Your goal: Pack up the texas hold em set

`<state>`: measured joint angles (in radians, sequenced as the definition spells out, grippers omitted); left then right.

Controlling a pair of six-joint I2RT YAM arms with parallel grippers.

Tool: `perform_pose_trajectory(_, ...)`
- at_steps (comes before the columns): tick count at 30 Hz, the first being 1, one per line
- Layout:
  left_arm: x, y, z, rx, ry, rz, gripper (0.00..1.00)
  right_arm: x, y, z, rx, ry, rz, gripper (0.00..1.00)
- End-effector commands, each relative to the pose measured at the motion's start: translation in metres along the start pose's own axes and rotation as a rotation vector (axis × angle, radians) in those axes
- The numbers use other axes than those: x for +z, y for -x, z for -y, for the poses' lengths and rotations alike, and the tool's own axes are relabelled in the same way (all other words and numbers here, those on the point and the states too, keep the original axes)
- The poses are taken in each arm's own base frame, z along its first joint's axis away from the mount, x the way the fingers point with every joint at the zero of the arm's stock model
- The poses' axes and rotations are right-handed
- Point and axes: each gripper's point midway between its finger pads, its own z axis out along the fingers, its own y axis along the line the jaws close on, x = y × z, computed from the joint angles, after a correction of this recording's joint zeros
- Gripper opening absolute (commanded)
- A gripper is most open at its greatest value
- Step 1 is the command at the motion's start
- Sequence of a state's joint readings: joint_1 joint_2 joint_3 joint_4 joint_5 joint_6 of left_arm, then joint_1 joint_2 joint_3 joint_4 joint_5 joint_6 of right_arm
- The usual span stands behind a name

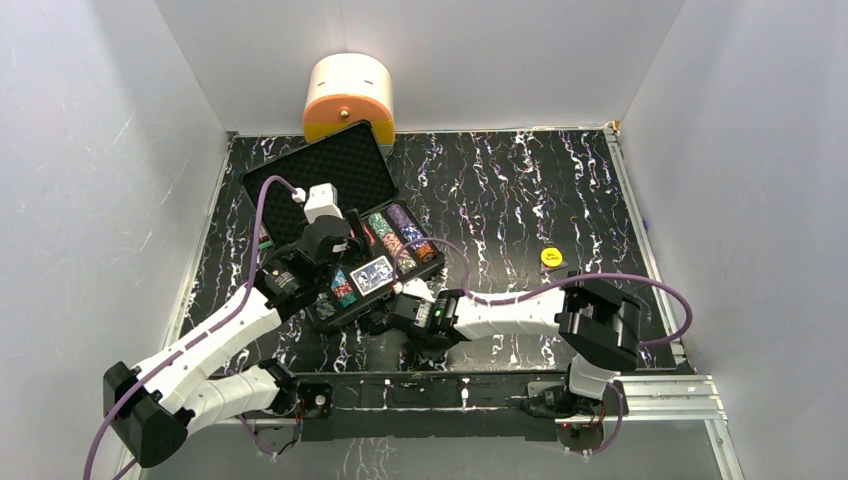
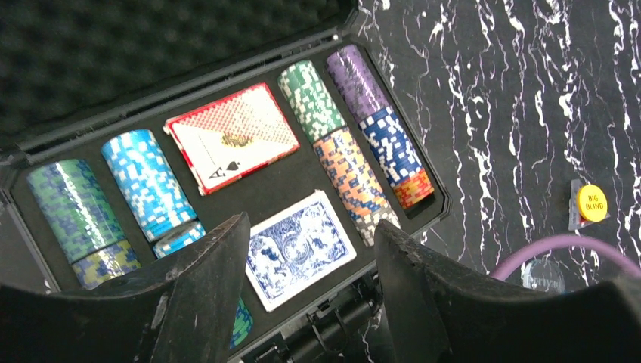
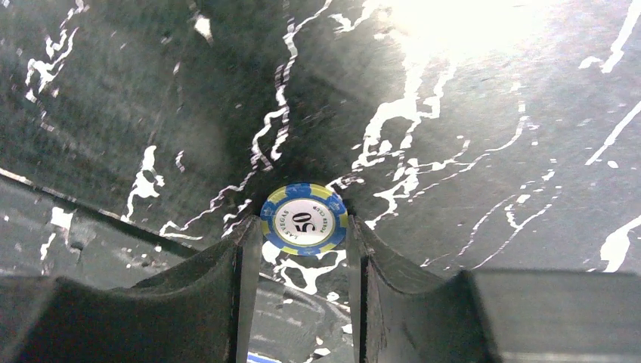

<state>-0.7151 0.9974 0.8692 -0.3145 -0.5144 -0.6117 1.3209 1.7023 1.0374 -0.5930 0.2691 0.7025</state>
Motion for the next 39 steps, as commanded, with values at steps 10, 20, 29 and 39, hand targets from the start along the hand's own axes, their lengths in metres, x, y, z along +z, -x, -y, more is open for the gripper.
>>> perform_pose_trajectory(10, -0.004, -0.060, 0.041, -0.086, -0.287, -0.202, 0.72, -0.002, 0.021, 0.079, 0.332, -0.091, 0.107, 0.43)
perform_pose_trajectory(20, -0.026, -0.124, 0.095, -0.108, -0.665, -0.465, 0.77, -0.010, 0.037, 0.088, 0.450, 0.026, 0.154, 0.46)
perform_pose_trajectory(29, -0.028, -0.168, 0.115, -0.133, -0.730, -0.509, 0.72, -0.017, 0.046, 0.087, 0.518, 0.123, 0.162, 0.47)
perform_pose_trajectory(39, -0.013, -0.192, 0.120, -0.126, -0.659, -0.431, 0.61, -0.023, 0.052, 0.081, 0.622, 0.265, 0.159, 0.47)
